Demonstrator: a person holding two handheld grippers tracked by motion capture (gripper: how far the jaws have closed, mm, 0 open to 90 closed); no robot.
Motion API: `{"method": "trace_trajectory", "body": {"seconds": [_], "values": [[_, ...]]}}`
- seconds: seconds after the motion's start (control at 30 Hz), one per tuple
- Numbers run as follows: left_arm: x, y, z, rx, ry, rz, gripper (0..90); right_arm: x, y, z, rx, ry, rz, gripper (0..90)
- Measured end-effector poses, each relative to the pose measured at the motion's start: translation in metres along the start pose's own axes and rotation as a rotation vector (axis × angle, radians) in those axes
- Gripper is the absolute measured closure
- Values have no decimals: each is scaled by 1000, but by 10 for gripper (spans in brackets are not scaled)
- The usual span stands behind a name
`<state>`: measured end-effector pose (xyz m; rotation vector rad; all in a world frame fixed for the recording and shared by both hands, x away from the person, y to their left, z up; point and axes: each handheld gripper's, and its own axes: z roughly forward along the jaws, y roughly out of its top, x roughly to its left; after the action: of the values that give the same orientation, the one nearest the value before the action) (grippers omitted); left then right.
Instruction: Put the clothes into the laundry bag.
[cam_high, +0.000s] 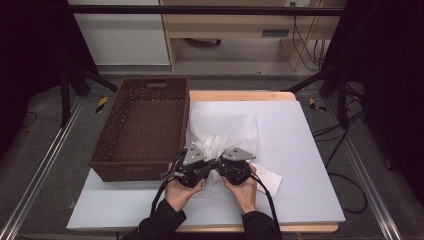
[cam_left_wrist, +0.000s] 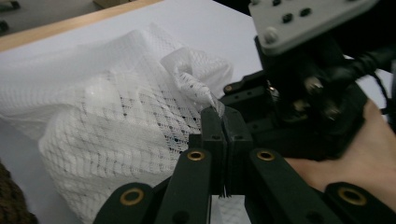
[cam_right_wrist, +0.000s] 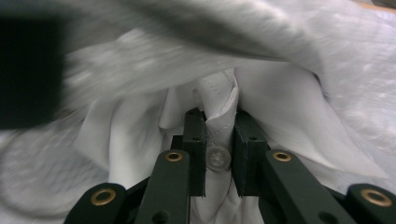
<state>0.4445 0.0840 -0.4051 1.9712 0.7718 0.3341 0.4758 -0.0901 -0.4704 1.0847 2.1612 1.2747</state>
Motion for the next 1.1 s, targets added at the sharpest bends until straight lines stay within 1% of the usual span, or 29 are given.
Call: {"method": "trace_trajectory", "body": {"seconds": [0.1, 0.17, 0.2, 0.23, 0.27, 0.33, 0.37, 0.43, 0.47, 0.5, 0.57, 0.6, 0.63, 0.67, 0.7, 0.73, 0.77, 0.8, 0.83, 0.87, 0.9, 0.93, 0.97, 1.0, 1.03, 1.07, 1.1], "values": [[1, -7, 4, 23, -6, 10, 891, -4, -1, 7, 10, -14, 17, 782], [1, -12, 9, 41, 6, 25, 891, -6, 0, 9, 12, -15, 26, 779], [2, -15, 11, 50, 9, 21, 891, -7, 0, 9, 12, -10, 40, 774], [4, -18, 13, 57, 10, 13, 891, -8, -1, 7, 9, -3, 40, 764], [6, -20, 15, 65, 16, 8, 890, -10, -2, 5, 3, 16, 40, 743], [8, -22, 18, 76, 21, 5, 890, -13, -5, -5, -10, 39, 40, 696], [9, -23, 20, 81, 23, 4, 890, -14, -6, -10, -7, 47, 36, 667], [9, -25, 21, 84, 33, 16, 889, -17, -9, -31, -17, 55, 12, 612], [9, -25, 20, 84, 36, 23, 888, -21, -12, -47, -29, 66, 3, 561], [9, -26, 20, 82, 39, 26, 888, -25, -13, -57, -31, 48, -3, 535], [9, -26, 20, 80, 35, 25, 887, -32, -17, -73, -29, -13, -10, 496], [9, -27, 19, 79, 34, 30, 887, -39, -21, -80, -18, -52, -9, 438], [9, -28, 19, 72, 33, 30, 887, -45, -25, -84, 9, -87, 1, 395], [9, -28, 19, 73, 32, 32, 887, -53, -32, -86, 45, -105, 14, 372], [9, -29, 19, 74, 32, 38, 887, -59, -37, -86, 55, -116, 21, 356], [9, -29, 19, 71, 32, 39, 887, -66, -46, -85, 76, -129, 43, 333], [9, -29, 19, 69, 31, 39, 887, -69, -50, -83, 102, -126, 60, 322], [9, -28, 19, 67, 30, 37, 887, -72, -54, -80, 133, -136, 69, 317], [9, -28, 19, 64, 29, 36, 887, -74, -57, -78, 142, -140, 70, 329], [9, -28, 20, 63, 30, 37, 887, -75, -58, -77, 138, -136, 72, 354], [9, -28, 19, 64, 32, 39, 887, -74, -58, -76, 144, -128, 60, 399], [8, -29, 19, 61, 35, 39, 887, -73, -58, -75, 163, -125, 46, 476], [8, -29, 19, 60, 36, 39, 887, -71, -58, -73, 179, -129, 35, 502], [8, -28, 18, 59, 36, 36, 887, -69, -59, -73, 175, -139, 23, 552], [9, -28, 18, 56, 36, 33, 887, -68, -58, -74, 180, -160, 26, 641], [9, -28, 18, 56, 36, 32, 887, -68, -57, -76, 188, -175, 12, 751], [9, -28, 17, 57, 37, 30, 887, -69, -56, -77, 192, -175, 15, 821]]}}
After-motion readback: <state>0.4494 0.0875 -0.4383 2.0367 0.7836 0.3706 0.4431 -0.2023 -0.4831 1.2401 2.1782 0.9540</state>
